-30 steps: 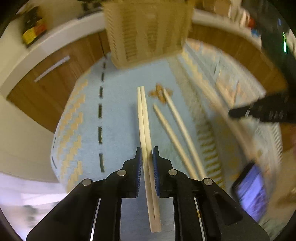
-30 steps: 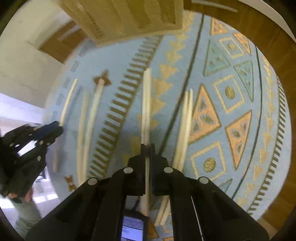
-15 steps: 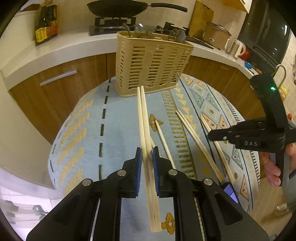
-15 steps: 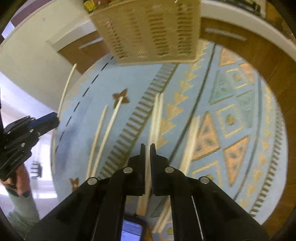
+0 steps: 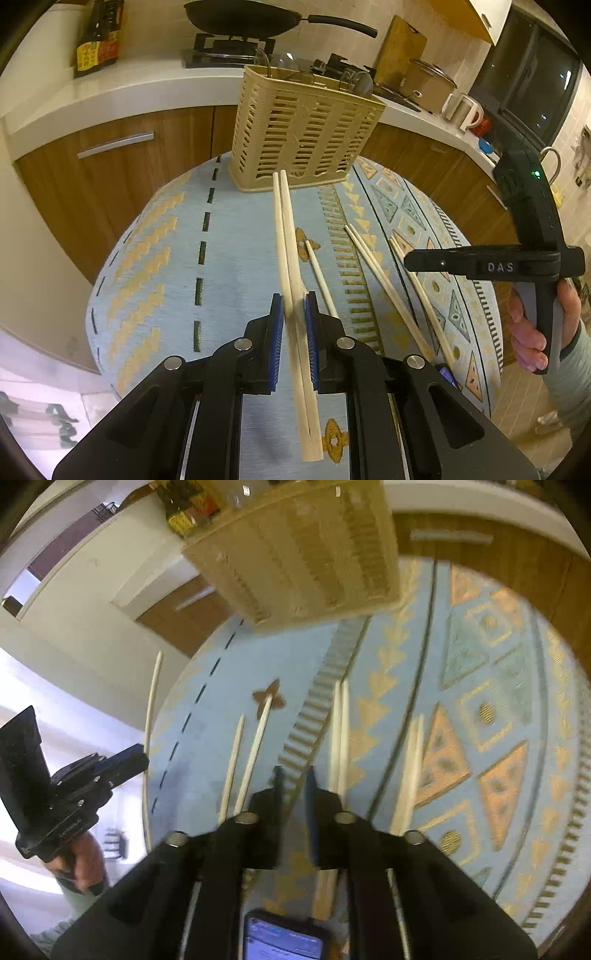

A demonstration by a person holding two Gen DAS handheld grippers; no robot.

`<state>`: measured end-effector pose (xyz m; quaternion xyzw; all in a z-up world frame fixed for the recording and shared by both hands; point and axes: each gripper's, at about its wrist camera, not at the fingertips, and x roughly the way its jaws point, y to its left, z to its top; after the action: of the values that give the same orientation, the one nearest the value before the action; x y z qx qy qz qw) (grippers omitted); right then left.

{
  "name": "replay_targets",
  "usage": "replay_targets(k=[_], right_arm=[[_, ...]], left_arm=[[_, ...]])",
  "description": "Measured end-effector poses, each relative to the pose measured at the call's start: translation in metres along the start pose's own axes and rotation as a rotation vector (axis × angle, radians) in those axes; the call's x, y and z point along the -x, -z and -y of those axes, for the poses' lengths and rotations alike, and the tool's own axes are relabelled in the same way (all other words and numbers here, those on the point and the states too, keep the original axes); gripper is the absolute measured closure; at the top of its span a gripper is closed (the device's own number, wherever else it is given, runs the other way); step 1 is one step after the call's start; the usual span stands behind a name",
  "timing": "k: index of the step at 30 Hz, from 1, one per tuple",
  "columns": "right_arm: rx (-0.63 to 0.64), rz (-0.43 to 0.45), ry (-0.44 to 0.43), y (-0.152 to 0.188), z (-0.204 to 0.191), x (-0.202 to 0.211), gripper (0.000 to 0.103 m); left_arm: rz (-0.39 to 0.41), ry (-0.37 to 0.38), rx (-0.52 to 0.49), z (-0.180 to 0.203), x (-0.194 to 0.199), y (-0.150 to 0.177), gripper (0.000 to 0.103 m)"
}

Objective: Organize utensils
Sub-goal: 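Lift both chopstick pairs and carry them over the beige holder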

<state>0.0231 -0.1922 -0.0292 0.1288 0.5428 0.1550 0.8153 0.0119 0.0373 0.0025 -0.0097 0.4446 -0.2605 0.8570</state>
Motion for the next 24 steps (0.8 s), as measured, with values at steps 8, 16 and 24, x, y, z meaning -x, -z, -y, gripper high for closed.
replay_targets(k=[8,16,24], right_arm=[[0.022,-0.232,0.156,0.006,-0.005,-0.041,0.068],[0.191,-0.289,0.346,0.005,-0.042,-0.063,0.092],[0.175,-0.094,0.095,0.007,-0.04,-0.001,0.092]], left_arm=[[-0.003,0.008,0.002,0.004,-0.005,0.0,0.093],[0.018,0.004,0.003,0.004,-0.001,-0.002,0.093],[0.143,0.03,0.023,0.003,0.027,-0.02,0.093]])
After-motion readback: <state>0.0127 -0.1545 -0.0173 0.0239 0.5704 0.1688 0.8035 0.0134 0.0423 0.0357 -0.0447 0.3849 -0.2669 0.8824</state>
